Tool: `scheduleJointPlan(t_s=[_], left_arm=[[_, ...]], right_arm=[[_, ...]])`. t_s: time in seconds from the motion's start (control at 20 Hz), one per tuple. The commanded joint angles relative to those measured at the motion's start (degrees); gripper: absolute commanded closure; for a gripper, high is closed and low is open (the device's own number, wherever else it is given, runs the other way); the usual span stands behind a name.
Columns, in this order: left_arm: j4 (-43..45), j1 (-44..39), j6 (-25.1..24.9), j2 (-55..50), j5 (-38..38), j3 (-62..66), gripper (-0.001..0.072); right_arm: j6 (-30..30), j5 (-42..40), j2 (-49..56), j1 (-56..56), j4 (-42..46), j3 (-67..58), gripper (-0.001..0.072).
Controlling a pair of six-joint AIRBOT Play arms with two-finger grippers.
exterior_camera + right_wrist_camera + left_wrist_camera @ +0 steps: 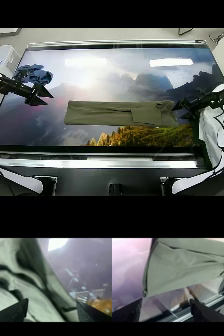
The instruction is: Fold the clothes and pants, and hang the long-sleeved shirts on hangers.
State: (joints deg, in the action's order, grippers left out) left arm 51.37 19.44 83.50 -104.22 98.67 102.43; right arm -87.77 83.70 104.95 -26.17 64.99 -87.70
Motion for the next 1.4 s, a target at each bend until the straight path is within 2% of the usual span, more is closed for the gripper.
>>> scheduleJointPlan(t_s=[0.0,0.25,0.4,0.55,0.7,0.85,0.9,1.0,1.1,1.15,1.2,1.25,1.35], left_arm=[[0.02,-1.16,0.11,2.38,0.92,0.26,0.0006],[0.00,-4.61,0.11,2.91,1.01,0.26,0.0006],[0.00,-6.78,0.11,2.99,1.01,0.26,0.0006],[0.00,-8.92,0.09,2.99,0.98,0.26,0.0006],[-0.02,-10.62,0.11,2.99,1.01,0.28,0.0006],[-0.02,-12.02,0.09,2.99,0.94,0.26,0.0006],[-0.02,-12.59,0.04,2.99,0.83,0.26,0.0006],[0.00,-13.92,-0.92,2.97,0.52,0.24,0.0007],[0.00,-16.15,-0.98,2.93,-2.84,0.04,0.0014],[0.02,-17.73,-1.01,2.93,-5.73,-0.28,0.0155],[0.02,-19.63,-1.01,2.93,-9.25,-0.85,0.0435],[0.02,-22.21,-1.01,2.93,-13.51,-1.90,0.0651],[0.00,-28.26,-1.01,2.86,-22.60,-5.11,0.0665]], right_arm=[[1.55,-0.94,2.16,-0.42,-1.97,0.59,0.0005],[1.86,-0.87,5.29,-0.28,-9.09,0.59,0.0005],[5.64,1.53,5.81,0.07,-15.41,0.59,0.0005],[8.98,3.23,5.81,2.86,-15.28,0.59,0.0007],[9.88,2.56,5.81,6.12,-15.23,0.59,0.0015],[10.64,3.45,5.77,8.76,-14.29,0.59,0.0133],[10.47,3.56,5.77,9.62,-13.68,0.59,0.0209],[9.60,4.52,5.42,11.21,-13.44,0.57,0.0662],[8.61,4.61,3.08,12.63,-13.51,0.57,0.0663],[8.07,4.66,1.20,13.46,-13.53,0.57,0.0663],[7.08,4.79,-1.18,14.58,-13.51,0.57,0.0663],[6.27,5.07,-3.63,15.76,-13.51,0.57,0.0663],[4.24,5.86,-9.09,18.51,-13.44,0.57,0.0663]])
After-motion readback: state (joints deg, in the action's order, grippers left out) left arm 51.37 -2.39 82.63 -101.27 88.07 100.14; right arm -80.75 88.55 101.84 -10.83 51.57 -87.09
